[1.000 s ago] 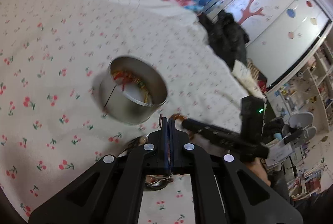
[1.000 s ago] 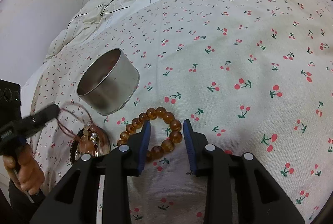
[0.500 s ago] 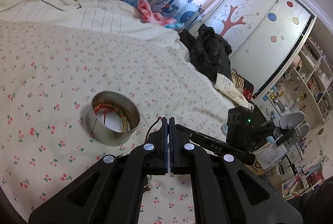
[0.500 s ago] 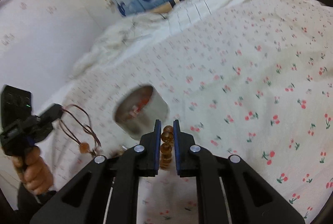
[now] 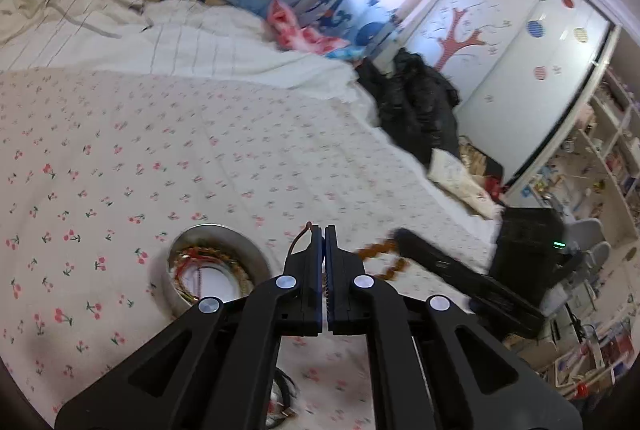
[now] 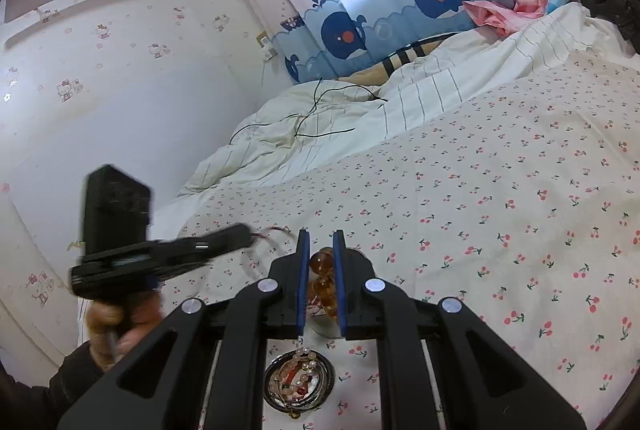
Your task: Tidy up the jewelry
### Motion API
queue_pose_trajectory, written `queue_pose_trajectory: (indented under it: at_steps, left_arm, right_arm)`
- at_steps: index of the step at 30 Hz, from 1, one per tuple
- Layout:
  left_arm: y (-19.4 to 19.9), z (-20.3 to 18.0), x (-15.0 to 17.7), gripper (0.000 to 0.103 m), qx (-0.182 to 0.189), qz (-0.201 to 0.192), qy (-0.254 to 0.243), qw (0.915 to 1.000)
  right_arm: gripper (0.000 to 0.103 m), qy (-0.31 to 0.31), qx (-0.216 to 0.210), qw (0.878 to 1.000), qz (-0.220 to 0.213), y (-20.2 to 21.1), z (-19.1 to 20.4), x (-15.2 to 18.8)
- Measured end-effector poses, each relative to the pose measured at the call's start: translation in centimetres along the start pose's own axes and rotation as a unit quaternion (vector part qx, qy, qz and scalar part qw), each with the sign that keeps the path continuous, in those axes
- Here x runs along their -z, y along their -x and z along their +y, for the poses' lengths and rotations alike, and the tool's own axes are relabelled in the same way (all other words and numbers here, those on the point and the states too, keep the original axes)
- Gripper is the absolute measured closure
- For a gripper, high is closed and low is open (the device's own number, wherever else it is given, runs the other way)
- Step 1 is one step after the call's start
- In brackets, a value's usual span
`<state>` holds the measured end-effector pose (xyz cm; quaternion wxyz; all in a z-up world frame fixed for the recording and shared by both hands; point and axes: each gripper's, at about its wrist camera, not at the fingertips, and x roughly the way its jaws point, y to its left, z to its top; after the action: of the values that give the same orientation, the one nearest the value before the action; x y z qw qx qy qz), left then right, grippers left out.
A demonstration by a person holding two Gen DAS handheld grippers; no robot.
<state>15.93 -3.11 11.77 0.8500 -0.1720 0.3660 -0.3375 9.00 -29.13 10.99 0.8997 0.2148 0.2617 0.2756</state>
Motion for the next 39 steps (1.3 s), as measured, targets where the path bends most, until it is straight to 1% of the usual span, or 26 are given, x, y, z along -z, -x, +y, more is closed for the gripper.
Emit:
queue_pose_trajectory:
  at_steps: [2,4,5,6,8,10,12,13,14,15,16,17,18,19,21,22,23,27,29,33,34,36,39]
  left_arm:
    - [-1.7,1.1,0.1,0.102,-0.027,0.013,0.003,0.9995]
    - [-3.9,2.6,0.5,0.102,-0.083,0.044,0.004,0.9956]
    - [-4.6,3.0,0.7,0.102,-0.104,0.053,-0.001,0.9932]
    - [-5.4,3.5,1.0,0.102,-0.128,0.07,-0.008,0.9893]
    - [-5.8,4.2,1.4,0.101,-0.144,0.089,-0.003,0.9856]
    - [-4.8,4.2,1.8,0.099,-0.145,0.086,-0.007,0.9856]
    - [-3.5,3.9,2.2,0.088,-0.16,0.078,-0.017,0.9839]
    - [-2.7,3.8,2.3,0.073,-0.163,0.073,-0.017,0.9838]
    - [-1.9,3.7,2.5,0.062,-0.164,0.065,-0.016,0.9842]
    - [-0.8,3.7,2.7,0.059,-0.166,0.053,-0.011,0.9846]
    - [-0.1,3.8,2.9,0.056,-0.167,0.046,-0.007,0.9848]
    - [0.7,4.1,3.2,0.053,-0.166,0.041,0.001,0.9852]
    - [1.2,4.4,3.3,0.053,-0.166,0.04,0.007,0.9852]
    - [1.5,4.7,3.4,0.052,-0.169,0.039,0.013,0.9847]
    - [1.9,5.5,3.8,0.052,-0.172,0.038,0.024,0.984]
    - [1.9,5.9,3.8,0.052,-0.172,0.039,0.032,0.9838]
    - [2.1,6.4,3.8,0.052,-0.172,0.039,0.043,0.9834]
    - [2.2,6.9,3.7,0.051,-0.176,0.029,0.056,0.9824]
    - [2.4,7.1,3.7,0.048,-0.181,0.025,0.059,0.9813]
    - [2.3,7.3,3.7,0.047,-0.19,0.031,0.056,0.9796]
    - [2.4,7.1,3.8,0.047,-0.193,0.032,0.051,0.9794]
    - [2.4,6.4,3.9,0.046,-0.196,0.036,0.035,0.9793]
    - [2.5,5.2,5.1,0.042,-0.205,0.04,0.011,0.978]
  right_arm:
    - [0.091,-0.003,-0.004,1.0,0.002,-0.1,-0.1,0.0]
    - [0.091,-0.004,-0.007,1.0,0.003,-0.3,-0.2,-0.1]
    - [0.091,-0.003,-0.009,1.0,0.005,-0.6,-0.1,-0.3]
    - [0.091,0.0,-0.011,1.0,0.006,-0.8,0.1,-0.5]
    - [0.091,0.004,-0.017,1.0,0.008,-1.2,0.4,-0.8]
    - [0.091,0.007,-0.027,1.0,0.013,-2.1,1.0,-1.2]
    - [0.091,0.009,-0.038,0.999,0.018,-3.0,1.5,-1.7]
    - [0.091,0.009,-0.043,0.999,0.02,-3.4,1.9,-2.0]
    - [0.091,0.007,-0.056,0.998,0.024,-4.1,2.3,-2.3]
    - [0.091,0.0,-0.068,0.997,0.029,-4.8,2.5,-2.4]
    - [0.091,-0.005,-0.071,0.997,0.034,-5.3,2.5,-2.5]
    - [0.091,-0.007,-0.063,0.997,0.051,-6.7,2.5,-2.4]
    - [0.091,-0.004,-0.045,0.996,0.073,-7.9,2.4,-2.2]
    - [0.09,0.005,-0.009,0.995,0.1,-9.4,2.1,-1.8]
    - [0.089,0.012,0.029,0.991,0.132,-11.0,1.4,-0.8]
    - [0.083,0.011,0.042,0.99,0.136,-11.2,0.9,-0.2]
    - [0.074,0.01,0.047,0.99,0.133,-11.1,0.7,0.1]
    - [0.073,0.016,0.046,0.992,0.117,-10.4,0.4,0.2]
    - [0.072,0.019,0.044,0.993,0.111,-10.1,0.7,-0.1]
    - [0.068,0.007,0.05,0.993,0.105,-8.2,0.0,-0.1]
    - [0.065,0.005,0.055,0.993,0.108,-7.5,-0.3,0.2]
    - [0.064,0.004,0.061,0.991,0.117,-6.5,-0.5,1.0]
    - [0.063,0.028,0.08,0.986,0.144,-4.9,-0.1,3.5]
